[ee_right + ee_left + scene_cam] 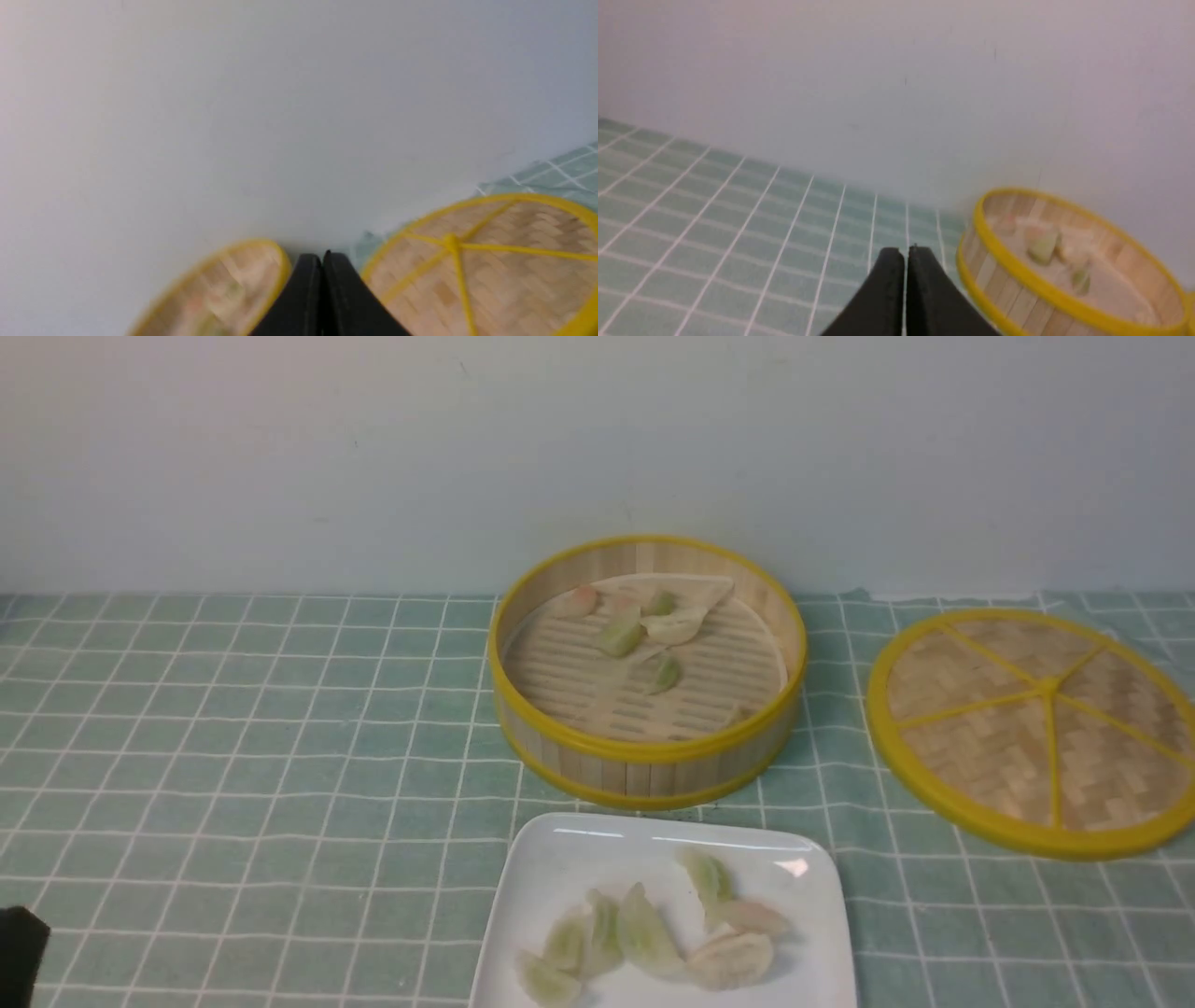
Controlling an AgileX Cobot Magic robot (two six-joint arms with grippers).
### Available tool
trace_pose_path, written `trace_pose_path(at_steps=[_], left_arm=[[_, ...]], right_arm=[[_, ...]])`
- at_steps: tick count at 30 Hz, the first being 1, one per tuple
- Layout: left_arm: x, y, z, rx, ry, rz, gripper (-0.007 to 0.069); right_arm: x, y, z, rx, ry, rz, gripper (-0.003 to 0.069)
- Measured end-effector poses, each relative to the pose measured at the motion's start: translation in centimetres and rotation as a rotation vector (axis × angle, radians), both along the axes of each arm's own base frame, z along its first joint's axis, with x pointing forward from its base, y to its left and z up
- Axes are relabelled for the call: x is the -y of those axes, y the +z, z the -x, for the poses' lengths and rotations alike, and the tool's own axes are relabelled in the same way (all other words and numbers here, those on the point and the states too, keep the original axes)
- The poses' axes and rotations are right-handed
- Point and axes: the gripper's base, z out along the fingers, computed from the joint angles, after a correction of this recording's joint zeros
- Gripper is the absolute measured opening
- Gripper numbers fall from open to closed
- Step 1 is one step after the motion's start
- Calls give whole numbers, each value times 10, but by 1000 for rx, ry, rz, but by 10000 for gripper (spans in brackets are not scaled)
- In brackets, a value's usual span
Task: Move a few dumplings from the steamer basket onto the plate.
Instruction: Use the left arm to grab a dumpling from the steamer
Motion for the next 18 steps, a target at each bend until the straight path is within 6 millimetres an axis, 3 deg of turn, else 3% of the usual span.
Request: trace_pose_path(at_steps=[6,8,11,12,13,15,16,17,18], left_arm=[[-5,19,3,208,46,65,-6],[-9,33,8,369,79,105,-6],[-10,52,12,422,71,138,-6],[-8,65,11,402,57,126,-6],[-7,71,11,394,51,123,-6],[-4,93,8,326,27,93,-6],[-2,105,3,247,11,67,-6],[2,122,-11,45,-20,26,-6],[2,127,-13,45,-20,23,-6]], right_arm=[[3,5,1,53,-16,-133,-15],[5,6,1,70,-19,-200,-15],[2,13,2,54,11,-208,-15],[-1,29,6,55,43,-155,-15],[-2,31,6,43,53,-135,-15],[-7,61,13,37,93,-25,-15],[-9,78,15,8,115,43,-15],[-13,101,15,-86,154,150,-15],[-14,104,14,-99,159,162,-15]])
